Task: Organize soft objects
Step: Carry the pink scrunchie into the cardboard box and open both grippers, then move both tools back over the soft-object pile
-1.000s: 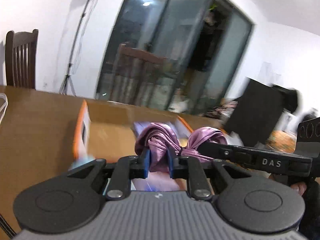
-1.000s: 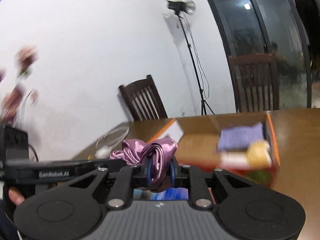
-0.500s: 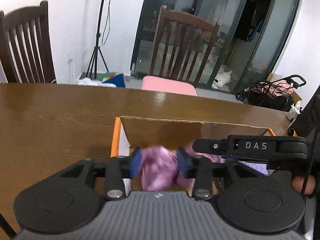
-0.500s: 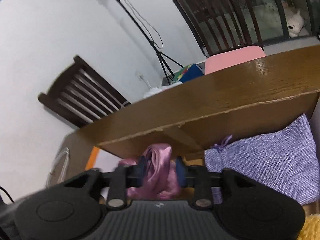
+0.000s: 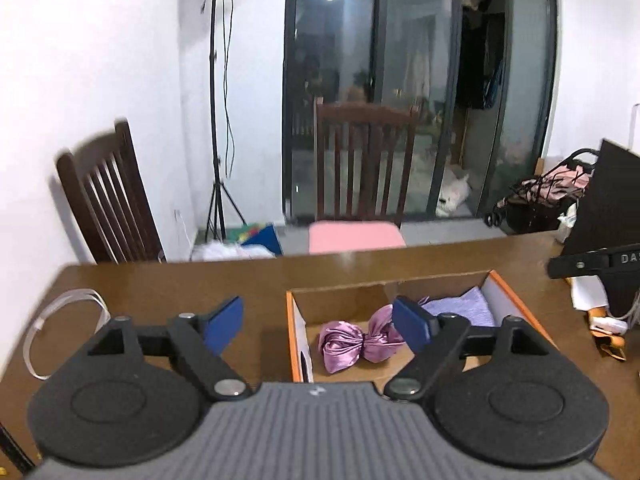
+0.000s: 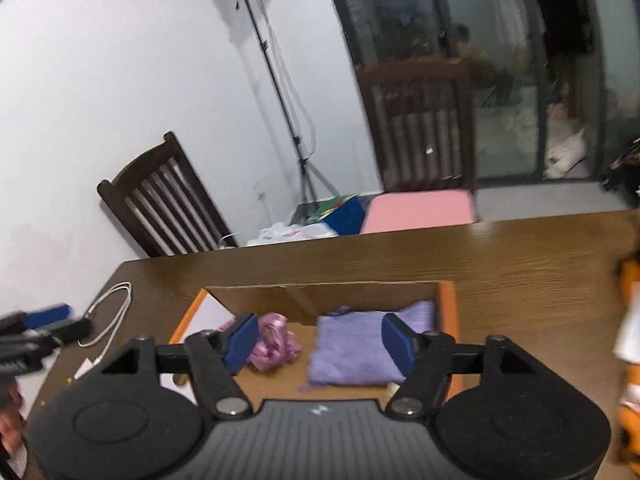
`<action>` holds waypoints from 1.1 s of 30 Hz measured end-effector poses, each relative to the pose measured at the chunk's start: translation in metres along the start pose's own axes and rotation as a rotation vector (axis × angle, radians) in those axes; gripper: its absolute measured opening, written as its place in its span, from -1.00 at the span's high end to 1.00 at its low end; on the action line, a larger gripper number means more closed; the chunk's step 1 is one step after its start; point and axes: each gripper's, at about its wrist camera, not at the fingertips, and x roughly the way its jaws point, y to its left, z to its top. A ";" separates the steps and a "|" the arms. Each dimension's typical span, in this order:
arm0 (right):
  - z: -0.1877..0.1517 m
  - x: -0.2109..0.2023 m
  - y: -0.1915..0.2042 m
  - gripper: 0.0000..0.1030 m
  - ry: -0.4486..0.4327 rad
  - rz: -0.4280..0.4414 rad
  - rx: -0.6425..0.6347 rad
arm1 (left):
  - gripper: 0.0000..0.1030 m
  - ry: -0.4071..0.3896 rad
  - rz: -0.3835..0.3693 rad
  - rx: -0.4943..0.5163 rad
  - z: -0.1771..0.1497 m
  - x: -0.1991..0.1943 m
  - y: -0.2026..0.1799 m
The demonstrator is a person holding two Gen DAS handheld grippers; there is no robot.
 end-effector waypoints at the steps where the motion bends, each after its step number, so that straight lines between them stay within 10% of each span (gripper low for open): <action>1: -0.002 -0.017 -0.001 -0.36 -0.008 -0.017 0.002 | -0.69 -0.013 0.001 0.004 0.001 -0.013 -0.003; 8: -0.039 -0.110 0.011 -0.47 -0.083 -0.027 -0.071 | -0.92 -0.150 0.011 0.053 -0.026 -0.101 -0.032; 17: -0.164 -0.193 0.017 -0.61 -0.300 0.008 -0.148 | -1.00 -0.346 -0.006 0.064 -0.146 -0.193 -0.057; 26: -0.314 -0.241 0.035 -0.71 -0.531 -0.114 -0.210 | -1.00 -0.361 0.014 0.017 -0.276 -0.238 -0.057; 33: -0.388 -0.248 0.049 -0.75 -0.486 -0.025 -0.141 | -1.00 -0.314 0.011 -0.014 -0.306 -0.256 -0.055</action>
